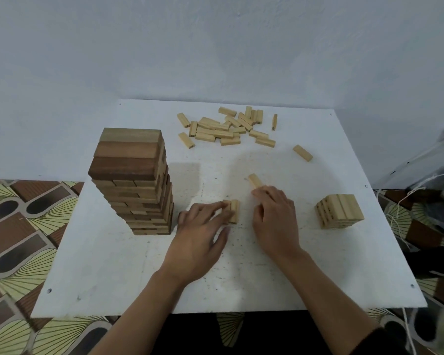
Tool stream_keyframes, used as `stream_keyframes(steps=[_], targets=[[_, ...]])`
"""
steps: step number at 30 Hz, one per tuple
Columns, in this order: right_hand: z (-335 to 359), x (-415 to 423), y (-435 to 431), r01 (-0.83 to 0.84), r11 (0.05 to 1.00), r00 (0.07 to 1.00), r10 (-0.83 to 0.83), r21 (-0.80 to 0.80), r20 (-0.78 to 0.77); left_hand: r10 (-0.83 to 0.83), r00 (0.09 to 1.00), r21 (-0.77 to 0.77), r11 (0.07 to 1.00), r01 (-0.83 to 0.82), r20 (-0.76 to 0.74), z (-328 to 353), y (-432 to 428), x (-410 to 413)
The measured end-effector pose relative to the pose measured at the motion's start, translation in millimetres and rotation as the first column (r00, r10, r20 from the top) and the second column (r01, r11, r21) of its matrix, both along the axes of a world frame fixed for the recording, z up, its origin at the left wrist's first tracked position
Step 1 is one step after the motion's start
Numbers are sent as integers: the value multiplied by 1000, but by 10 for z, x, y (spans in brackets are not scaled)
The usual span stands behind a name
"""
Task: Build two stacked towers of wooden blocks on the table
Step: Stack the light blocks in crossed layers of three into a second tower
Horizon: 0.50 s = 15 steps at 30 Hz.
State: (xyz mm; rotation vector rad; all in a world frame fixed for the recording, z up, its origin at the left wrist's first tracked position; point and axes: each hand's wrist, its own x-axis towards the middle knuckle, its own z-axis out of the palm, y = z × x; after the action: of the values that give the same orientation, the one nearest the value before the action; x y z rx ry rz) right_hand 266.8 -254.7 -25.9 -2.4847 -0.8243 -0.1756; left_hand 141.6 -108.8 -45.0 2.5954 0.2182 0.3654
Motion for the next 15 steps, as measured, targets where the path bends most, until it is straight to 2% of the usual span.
stream_keyframes(steps=[6,10,15], targets=[[7,-228,-157,-84,978,992,100,190,-72,9,1000,-15,1000,-8,19,5,-4,-2],[49,-337,-146,-171,961,974,199,217,-112,5,999,-27,1000,-4,43,-19,0,-1],[116,-317,-160,-175,950,960,223,261,-170,-7,996,-61,998,12,86,-39,-11,-11]])
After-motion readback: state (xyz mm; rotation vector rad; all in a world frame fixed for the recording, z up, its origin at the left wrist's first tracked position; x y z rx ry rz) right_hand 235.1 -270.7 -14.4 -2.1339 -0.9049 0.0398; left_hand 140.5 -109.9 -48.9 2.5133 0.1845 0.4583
